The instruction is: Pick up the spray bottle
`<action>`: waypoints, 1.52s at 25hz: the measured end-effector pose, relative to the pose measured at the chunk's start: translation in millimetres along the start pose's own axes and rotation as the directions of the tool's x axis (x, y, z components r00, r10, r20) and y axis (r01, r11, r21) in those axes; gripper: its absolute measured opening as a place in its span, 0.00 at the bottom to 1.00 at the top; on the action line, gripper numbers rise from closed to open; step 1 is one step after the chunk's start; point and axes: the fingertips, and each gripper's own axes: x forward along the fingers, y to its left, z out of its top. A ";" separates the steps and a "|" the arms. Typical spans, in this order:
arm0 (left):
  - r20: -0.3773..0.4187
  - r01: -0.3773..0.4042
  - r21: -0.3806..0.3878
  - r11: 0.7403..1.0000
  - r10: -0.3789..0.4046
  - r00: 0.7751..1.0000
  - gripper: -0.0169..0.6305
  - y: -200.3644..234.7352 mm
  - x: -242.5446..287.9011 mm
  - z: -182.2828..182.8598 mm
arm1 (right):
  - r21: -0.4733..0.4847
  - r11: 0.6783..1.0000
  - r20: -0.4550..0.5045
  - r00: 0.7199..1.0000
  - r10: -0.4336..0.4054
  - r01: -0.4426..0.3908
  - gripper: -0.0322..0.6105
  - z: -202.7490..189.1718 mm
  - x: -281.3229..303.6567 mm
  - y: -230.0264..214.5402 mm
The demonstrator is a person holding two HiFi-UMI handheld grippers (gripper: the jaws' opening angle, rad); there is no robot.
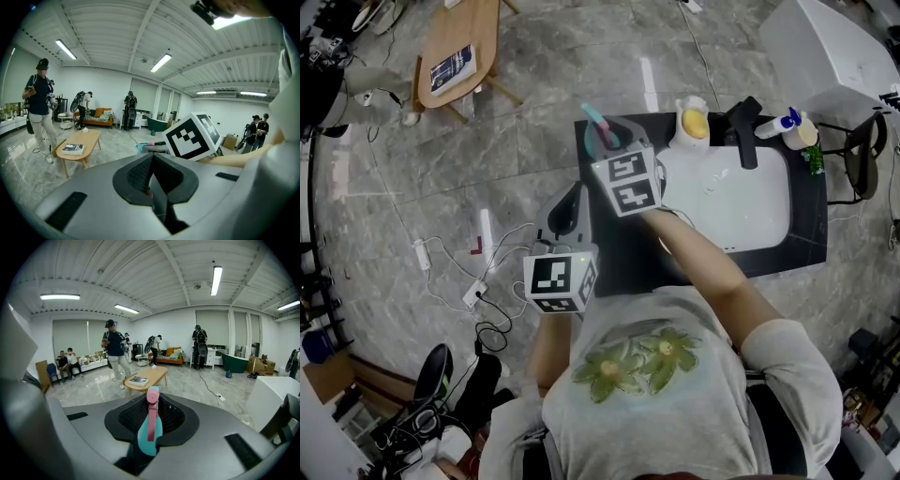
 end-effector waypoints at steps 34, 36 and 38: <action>0.079 -0.012 0.021 1.000 0.010 0.997 0.04 -15.3 -44.4 15.9 | -0.016 0.998 0.047 0.997 0.063 -0.063 0.16 25.9 -61.9 15.0; 0.083 -0.013 0.023 1.000 0.011 0.996 0.04 -16.9 -48.2 16.4 | -0.027 0.998 0.053 0.997 0.063 -0.062 0.16 27.9 -66.1 17.6; 0.087 -0.013 0.025 1.000 0.011 0.996 0.04 -18.0 -52.1 16.8 | -0.038 0.997 0.058 0.996 0.062 -0.060 0.16 30.0 -70.0 20.3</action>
